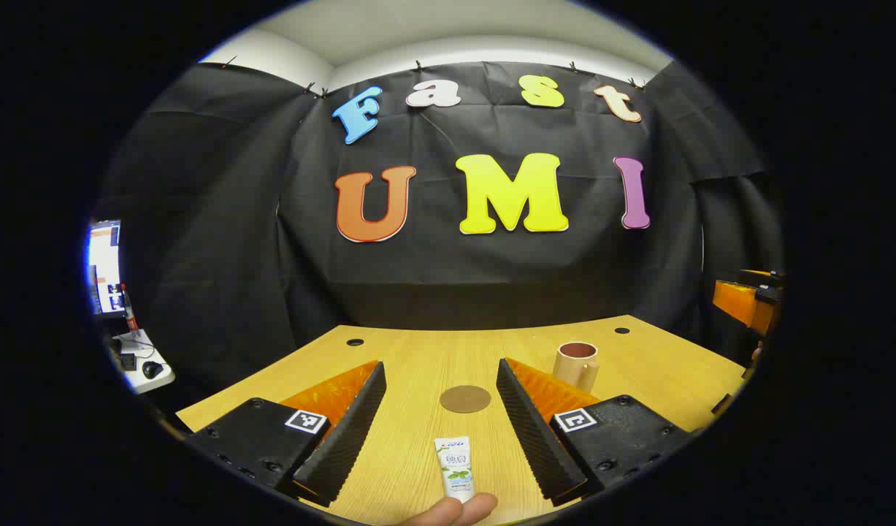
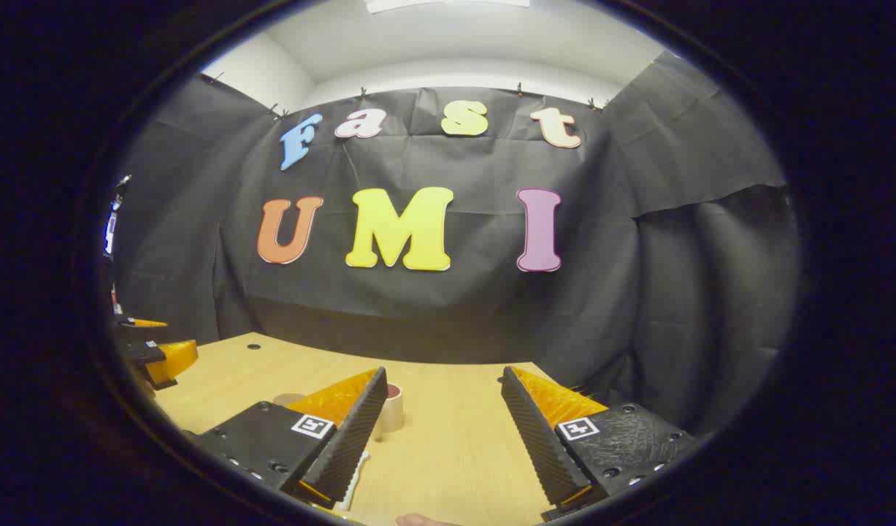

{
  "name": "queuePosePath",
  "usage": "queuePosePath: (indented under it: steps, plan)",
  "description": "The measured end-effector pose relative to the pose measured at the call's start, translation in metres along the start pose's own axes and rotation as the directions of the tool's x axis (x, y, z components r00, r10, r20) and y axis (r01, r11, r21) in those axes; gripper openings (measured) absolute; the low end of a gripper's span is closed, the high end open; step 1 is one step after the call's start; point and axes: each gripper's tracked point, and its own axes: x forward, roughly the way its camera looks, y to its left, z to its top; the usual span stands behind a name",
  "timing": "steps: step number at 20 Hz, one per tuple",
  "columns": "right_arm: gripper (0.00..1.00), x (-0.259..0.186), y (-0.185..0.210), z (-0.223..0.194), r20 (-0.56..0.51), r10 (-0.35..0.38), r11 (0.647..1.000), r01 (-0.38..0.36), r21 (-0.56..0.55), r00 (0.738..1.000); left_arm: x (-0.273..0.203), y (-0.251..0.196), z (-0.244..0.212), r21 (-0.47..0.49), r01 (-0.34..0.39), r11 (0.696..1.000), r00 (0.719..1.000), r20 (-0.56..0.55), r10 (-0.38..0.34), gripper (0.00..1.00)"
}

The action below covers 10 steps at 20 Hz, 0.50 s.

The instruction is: Put the toothbrush and toothpaste on the desktop into the cup, then pick up the cup and place it on the coaster on the desktop.

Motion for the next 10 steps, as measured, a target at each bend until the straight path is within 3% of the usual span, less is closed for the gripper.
queuePosePath:
  steps: [10]
  plan:
    - [0.95,0.0011,0.0006,-0.007,-0.014,0.0,1.0,0.001,0.018,1.0,0.0002,-0.0015,-0.0018,-0.015,-0.017,1.0,1.0,-0.013,0.017,0.97]
